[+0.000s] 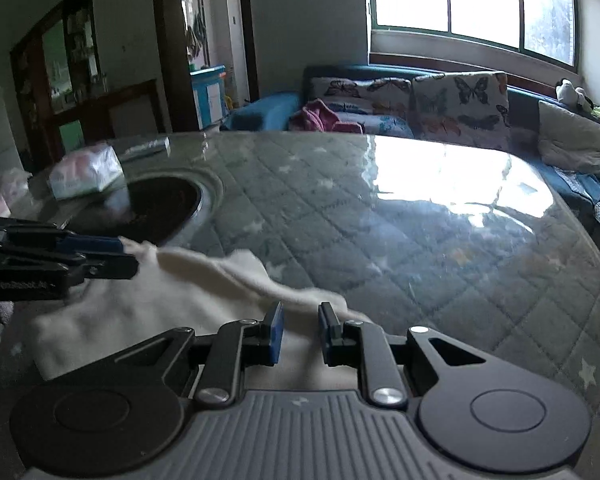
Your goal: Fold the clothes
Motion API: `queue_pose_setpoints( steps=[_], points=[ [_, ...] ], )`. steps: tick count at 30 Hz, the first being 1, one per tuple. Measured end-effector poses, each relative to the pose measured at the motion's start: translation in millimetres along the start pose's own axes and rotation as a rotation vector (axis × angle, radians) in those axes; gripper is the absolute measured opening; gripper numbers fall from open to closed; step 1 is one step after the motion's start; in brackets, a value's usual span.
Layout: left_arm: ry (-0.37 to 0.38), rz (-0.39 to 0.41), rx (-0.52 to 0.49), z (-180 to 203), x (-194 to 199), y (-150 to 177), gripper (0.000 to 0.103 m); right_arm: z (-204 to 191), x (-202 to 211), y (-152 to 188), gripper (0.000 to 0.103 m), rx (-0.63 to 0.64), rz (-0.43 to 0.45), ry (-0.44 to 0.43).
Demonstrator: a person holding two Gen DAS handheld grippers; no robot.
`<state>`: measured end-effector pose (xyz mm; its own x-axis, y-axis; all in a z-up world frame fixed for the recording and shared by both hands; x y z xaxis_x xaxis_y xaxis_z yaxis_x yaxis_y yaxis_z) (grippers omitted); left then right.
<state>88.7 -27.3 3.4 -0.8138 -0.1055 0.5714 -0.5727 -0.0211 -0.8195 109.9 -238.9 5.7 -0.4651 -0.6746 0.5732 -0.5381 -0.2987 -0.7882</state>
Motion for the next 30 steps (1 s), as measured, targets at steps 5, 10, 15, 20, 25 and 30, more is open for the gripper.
queue_pose_setpoints(
  steps=[5, 10, 15, 20, 25, 30],
  points=[
    [0.014, 0.0, -0.019, 14.2, -12.5, -8.6, 0.035, 4.0, -12.2, -7.4, 0.018, -0.016, 0.001, -0.01],
    [0.052, 0.005, -0.05, 33.7, -19.0, -15.4, 0.035, 4.2, -19.9, -7.3, 0.021, -0.016, -0.018, -0.003],
    [0.06, -0.025, -0.095, 50.7, -36.3, -14.8, 0.035, 5.7, -28.3, -5.7, 0.025, -0.019, -0.04, 0.005],
    [0.044, -0.055, -0.092, 49.5, -48.7, -9.6, 0.037, 6.1, -27.5, -6.8, 0.028, -0.013, -0.042, 0.009],
    [0.044, -0.045, -0.05, 38.7, -35.5, -14.8, 0.038, -3.3, -13.5, -9.9, 0.043, 0.022, -0.018, 0.013],
    [0.028, -0.028, -0.023, 22.9, -13.8, -12.9, 0.043, -19.8, 4.4, -4.1, 0.057, 0.05, 0.002, 0.006]
  ],
)
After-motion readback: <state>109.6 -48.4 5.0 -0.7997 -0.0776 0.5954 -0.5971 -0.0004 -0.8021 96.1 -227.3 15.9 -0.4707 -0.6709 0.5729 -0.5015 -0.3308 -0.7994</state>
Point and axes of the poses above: each gripper's, at about its wrist camera, not at the fingertips, and x roughly against the way its jaws point, z to its right, y to its underside, the point moved 8 cm from there along -x, roughly the way its jaws point, and after that the axes turned 14 degrees about -y, right-handed, at the moved point
